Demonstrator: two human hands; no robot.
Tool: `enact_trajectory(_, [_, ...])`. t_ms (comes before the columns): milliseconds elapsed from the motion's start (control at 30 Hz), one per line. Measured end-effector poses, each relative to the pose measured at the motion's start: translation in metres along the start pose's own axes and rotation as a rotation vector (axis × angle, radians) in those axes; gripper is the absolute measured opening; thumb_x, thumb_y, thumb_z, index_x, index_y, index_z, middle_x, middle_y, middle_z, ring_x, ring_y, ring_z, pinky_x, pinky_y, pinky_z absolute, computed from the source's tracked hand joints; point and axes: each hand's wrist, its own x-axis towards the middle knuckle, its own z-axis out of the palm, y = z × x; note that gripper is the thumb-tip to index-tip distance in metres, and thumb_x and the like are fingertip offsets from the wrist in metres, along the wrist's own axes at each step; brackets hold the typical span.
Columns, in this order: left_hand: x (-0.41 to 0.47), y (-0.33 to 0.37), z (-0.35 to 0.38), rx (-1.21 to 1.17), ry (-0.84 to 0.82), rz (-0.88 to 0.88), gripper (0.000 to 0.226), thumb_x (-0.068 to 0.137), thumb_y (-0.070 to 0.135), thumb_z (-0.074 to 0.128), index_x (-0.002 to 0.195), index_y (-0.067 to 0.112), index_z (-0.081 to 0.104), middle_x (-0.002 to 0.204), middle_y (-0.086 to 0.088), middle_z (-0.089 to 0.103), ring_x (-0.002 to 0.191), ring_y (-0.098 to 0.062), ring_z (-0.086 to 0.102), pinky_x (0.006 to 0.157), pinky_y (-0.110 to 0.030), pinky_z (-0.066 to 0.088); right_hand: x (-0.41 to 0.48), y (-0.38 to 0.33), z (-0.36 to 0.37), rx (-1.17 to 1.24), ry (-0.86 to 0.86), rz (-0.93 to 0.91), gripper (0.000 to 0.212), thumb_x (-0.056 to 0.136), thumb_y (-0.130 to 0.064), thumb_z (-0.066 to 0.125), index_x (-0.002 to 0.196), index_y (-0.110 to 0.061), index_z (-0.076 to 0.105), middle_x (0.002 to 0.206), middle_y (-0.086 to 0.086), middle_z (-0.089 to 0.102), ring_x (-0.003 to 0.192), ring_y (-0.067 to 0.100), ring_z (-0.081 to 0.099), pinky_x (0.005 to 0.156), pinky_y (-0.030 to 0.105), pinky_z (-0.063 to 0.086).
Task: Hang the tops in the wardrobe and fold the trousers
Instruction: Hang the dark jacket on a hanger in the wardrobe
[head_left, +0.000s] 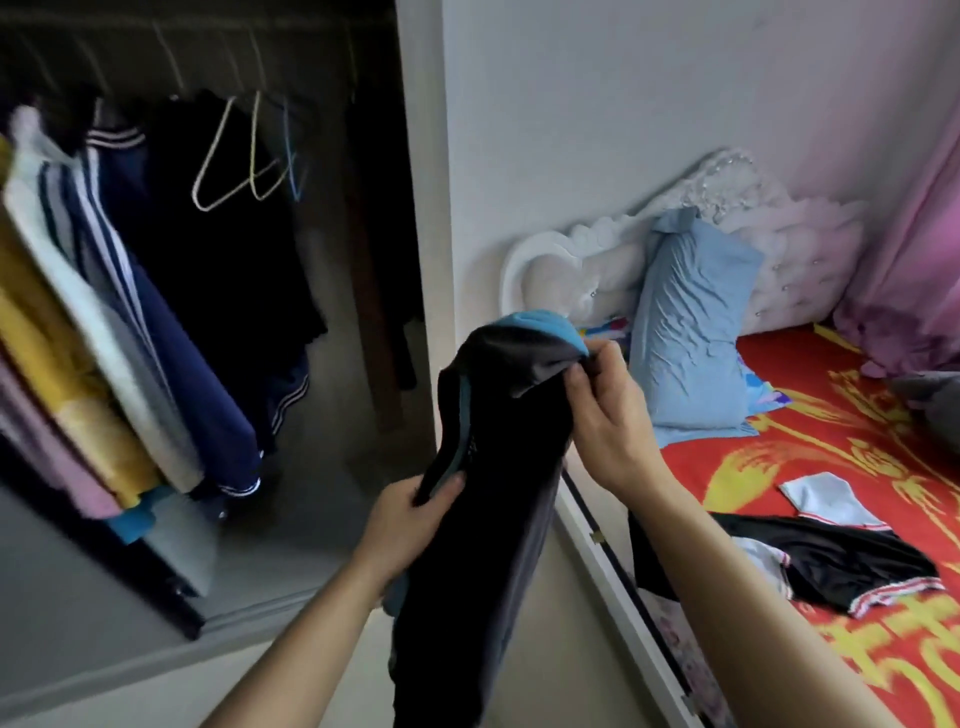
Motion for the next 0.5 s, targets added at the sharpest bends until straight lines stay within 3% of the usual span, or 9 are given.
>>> enact_trajectory(67, [0.005,-0.002,-0.027,0.477,0.163,0.023,0.051,0.095,0.063,0.045,0.063,0.024,0.056,0.075,0.002,0.066,0.075,-0.02,0.066,0.06,-0.032,0.042,0.002,0.001,0.025,-0.025,0.01,0.019,0.007,0.103,-0.015,0.049,0.108,-0.013,0.052,0.086,-0.006,0.064,0.075,0.001,0.058,0.069,0.02,0.042])
enact_trajectory(133, [0.01,0.001,-0.06,0.653,0.335,0.022,0.046,0.101,0.056,0.034,0.071,0.025,0.051,0.08,-0.008,0.066,0.082,-0.034,0.066,0.064,-0.036,0.046,0.006,0.007,0.049,-0.032,0.009,0.048,0.003,0.103,-0.018,0.049,0.106,-0.016,0.05,0.088,-0.001,0.064,0.079,0.009,0.06,0.069,0.025,0.042])
enact_trajectory(233, [0.02,0.015,-0.111,0.548,0.581,0.177,0.042,0.103,0.043,0.036,0.084,0.011,0.057,0.069,-0.011,0.062,0.071,-0.038,0.064,0.061,-0.042,0.048,0.018,0.02,0.087,-0.038,-0.003,0.082,0.01,0.101,-0.023,0.051,0.096,-0.03,0.045,0.085,-0.006,0.061,0.078,-0.003,0.058,0.064,0.013,0.037])
enact_trajectory(300, [0.031,0.031,-0.138,0.443,0.654,0.261,0.039,0.103,0.036,0.042,0.084,0.005,0.057,0.065,-0.014,0.06,0.063,-0.035,0.059,0.059,-0.047,0.045,0.028,0.026,0.114,-0.066,-0.064,0.11,0.013,0.096,-0.021,0.054,0.097,-0.031,0.045,0.088,-0.005,0.063,0.084,0.007,0.06,0.07,0.021,0.042])
enact_trajectory(400, [0.048,0.053,-0.164,0.38,0.533,0.311,0.034,0.103,0.032,0.047,0.082,0.007,0.057,0.067,-0.016,0.059,0.061,-0.031,0.057,0.061,-0.049,0.044,0.044,0.025,0.157,-0.025,-0.221,0.097,0.022,0.087,-0.032,0.053,0.108,-0.03,0.047,0.105,-0.013,0.058,0.102,0.007,0.055,0.084,0.009,0.04])
enact_trajectory(500, [0.065,0.073,-0.181,0.262,0.447,0.33,0.021,0.101,0.025,0.054,0.084,0.017,0.064,0.074,-0.006,0.064,0.072,-0.026,0.062,0.065,-0.04,0.047,0.068,0.01,0.194,0.084,-0.34,-0.016,0.058,0.088,-0.063,0.054,0.135,-0.034,0.036,0.13,-0.017,0.046,0.123,-0.004,0.043,0.101,0.014,0.035])
